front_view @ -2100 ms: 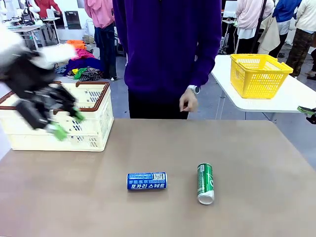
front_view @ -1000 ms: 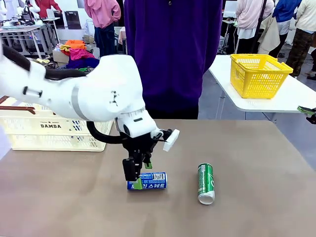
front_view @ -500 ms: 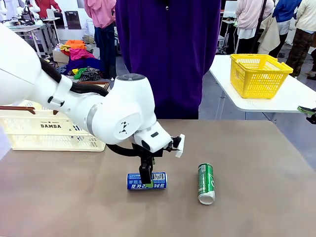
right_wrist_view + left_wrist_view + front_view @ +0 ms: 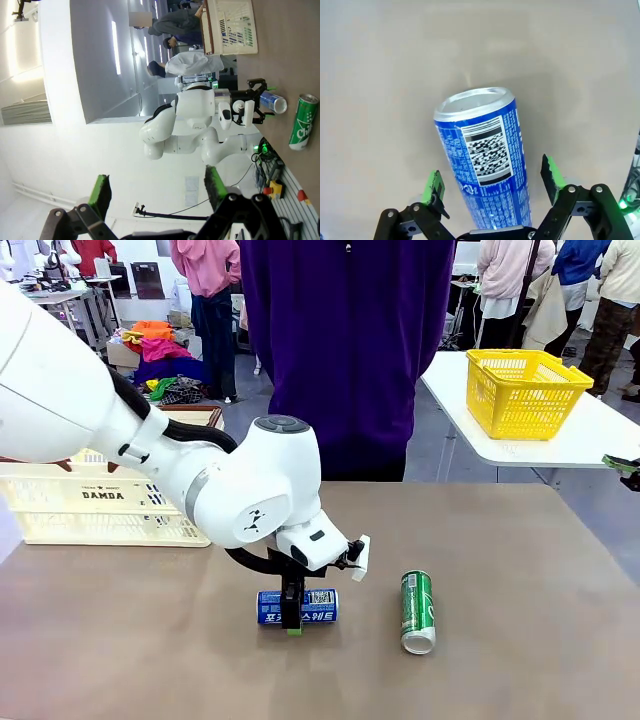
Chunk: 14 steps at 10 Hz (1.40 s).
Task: Place the drinks into the Shopping basket.
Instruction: Pick up one drink and place it into the Shopping basket.
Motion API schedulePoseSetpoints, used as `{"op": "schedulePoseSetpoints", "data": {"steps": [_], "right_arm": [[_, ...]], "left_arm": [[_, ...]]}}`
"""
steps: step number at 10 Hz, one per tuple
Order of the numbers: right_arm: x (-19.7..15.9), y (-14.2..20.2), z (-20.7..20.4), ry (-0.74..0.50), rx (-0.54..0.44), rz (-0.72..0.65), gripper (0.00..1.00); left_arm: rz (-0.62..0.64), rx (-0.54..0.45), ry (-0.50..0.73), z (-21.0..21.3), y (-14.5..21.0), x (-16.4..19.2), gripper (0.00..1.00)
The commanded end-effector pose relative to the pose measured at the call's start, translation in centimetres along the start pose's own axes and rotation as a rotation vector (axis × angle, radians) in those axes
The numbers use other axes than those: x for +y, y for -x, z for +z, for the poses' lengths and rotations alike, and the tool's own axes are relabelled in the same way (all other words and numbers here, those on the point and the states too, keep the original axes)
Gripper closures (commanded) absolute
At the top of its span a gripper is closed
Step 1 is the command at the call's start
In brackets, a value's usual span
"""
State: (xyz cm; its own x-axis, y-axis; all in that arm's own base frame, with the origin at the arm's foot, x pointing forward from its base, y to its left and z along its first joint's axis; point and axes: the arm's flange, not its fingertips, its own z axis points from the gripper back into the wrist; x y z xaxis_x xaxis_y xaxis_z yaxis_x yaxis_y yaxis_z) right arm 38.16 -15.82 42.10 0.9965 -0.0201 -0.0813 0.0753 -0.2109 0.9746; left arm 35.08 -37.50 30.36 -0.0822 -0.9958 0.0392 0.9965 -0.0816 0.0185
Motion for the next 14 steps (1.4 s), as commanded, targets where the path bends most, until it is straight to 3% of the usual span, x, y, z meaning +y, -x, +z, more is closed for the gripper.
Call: {"op": "schedulePoseSetpoints", "data": {"steps": [1, 2, 3, 5, 9, 10, 12, 14], "right_arm": [[0.5, 0.0, 0.2, -0.014, -0.006, -0.013, 0.00], [0.5, 0.0, 0.2, -0.014, -0.006, -0.013, 0.00], [0.5, 0.0, 0.2, -0.014, -0.006, -0.013, 0.00], [0.5, 0.0, 0.2, -0.014, -0.006, -0.013, 0.00], [0.5, 0.0, 0.2, -0.014, -0.006, -0.013, 0.00], [0.5, 0.0, 0.2, -0.014, -0.006, -0.013, 0.00], [0.5, 0.0, 0.2, -0.014, -0.006, -0.013, 0.00], [0.5, 0.0, 0.2, -0.014, -0.006, -0.013, 0.00]], "left_arm": [[0.019, 0.028, -0.009, -0.3, -0.4, 0.0, 0.00], [0.020, 0.024, -0.010, -0.4, -0.5, 0.0, 0.00], [0.018, 0.004, -0.025, -0.3, -0.5, 0.0, 0.25], [0.023, 0.010, -0.036, -0.1, -0.5, -0.2, 1.00], [0.067, -0.024, -0.104, 2.9, 0.6, -0.1, 1.00], [0.109, -0.027, -0.134, 6.0, 1.8, 0.1, 1.00], [0.284, -0.026, -0.040, 15.5, 4.4, 0.2, 1.00], [0.587, -0.036, -0.026, 23.9, 7.8, -0.9, 1.00]]}}
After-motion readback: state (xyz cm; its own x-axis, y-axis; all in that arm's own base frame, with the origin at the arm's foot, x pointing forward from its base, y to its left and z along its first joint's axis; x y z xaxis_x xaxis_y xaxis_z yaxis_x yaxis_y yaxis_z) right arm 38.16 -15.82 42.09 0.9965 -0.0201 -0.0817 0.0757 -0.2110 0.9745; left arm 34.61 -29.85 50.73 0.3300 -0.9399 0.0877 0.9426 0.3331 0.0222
